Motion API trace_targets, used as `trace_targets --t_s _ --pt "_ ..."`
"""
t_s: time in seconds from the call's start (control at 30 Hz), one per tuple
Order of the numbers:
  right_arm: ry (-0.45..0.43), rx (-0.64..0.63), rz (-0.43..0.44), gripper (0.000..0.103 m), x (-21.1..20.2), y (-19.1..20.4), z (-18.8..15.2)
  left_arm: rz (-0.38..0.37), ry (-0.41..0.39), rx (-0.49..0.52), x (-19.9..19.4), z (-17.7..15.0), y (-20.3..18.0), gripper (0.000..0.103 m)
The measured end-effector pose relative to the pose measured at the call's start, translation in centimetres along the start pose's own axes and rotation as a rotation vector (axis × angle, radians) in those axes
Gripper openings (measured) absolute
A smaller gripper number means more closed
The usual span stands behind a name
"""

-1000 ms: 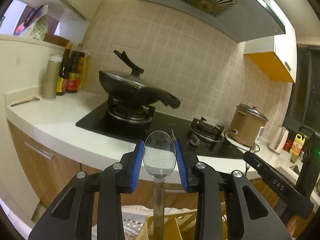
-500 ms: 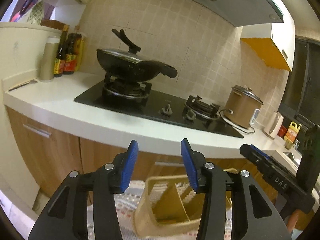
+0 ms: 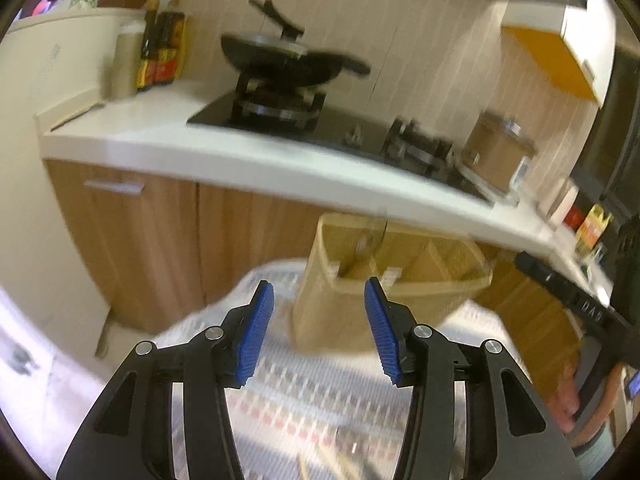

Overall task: Organize utensils
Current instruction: 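Lower the left gripper and grasp another clear plastic spoon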

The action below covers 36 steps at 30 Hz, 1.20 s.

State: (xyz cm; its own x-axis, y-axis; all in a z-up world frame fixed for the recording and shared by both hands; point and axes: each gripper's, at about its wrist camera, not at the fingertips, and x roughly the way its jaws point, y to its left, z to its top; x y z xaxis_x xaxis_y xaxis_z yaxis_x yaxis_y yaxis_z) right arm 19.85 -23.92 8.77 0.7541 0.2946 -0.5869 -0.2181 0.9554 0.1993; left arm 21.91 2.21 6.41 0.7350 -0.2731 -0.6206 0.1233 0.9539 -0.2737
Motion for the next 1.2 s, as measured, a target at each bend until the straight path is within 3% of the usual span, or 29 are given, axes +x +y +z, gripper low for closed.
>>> trace_targets --t_s 0.17,0.3,0.5,0.73,1.0,1.1,1.2 --pt "0.235 -0.018 0.006 0.044 1.5 0.2 -2.7 -0.022 0.200 -0.008 1.0 -3.2 -0.2 0.046" --pt "0.463 -0.048 0.026 0.044 3.9 0.6 -6.4 -0.041 0.305 -0.013 2.8 -5.8 -0.7 0.046" --pt "0.631 -0.070 0.025 0.044 5.7 0.7 -10.9 -0.021 0.414 -0.018 6.0 -9.1 -1.0 0.046" --pt "0.723 -0.157 0.000 0.044 6.0 1.9 -14.7 -0.003 0.452 -0.014 7.6 -10.2 -1.4 0.046" --pt "0.718 -0.247 -0.060 0.042 6.5 4.1 -16.1 0.076 0.489 0.015 9.8 -10.4 -2.9 0.048" --pt "0.707 -0.279 -0.079 0.028 6.6 5.2 -16.7 0.085 0.503 0.028 10.7 -11.0 -3.9 0.048" --pt "0.699 -0.261 -0.065 0.028 6.4 5.1 -17.0 0.120 0.501 0.061 11.4 -11.4 -5.3 0.048"
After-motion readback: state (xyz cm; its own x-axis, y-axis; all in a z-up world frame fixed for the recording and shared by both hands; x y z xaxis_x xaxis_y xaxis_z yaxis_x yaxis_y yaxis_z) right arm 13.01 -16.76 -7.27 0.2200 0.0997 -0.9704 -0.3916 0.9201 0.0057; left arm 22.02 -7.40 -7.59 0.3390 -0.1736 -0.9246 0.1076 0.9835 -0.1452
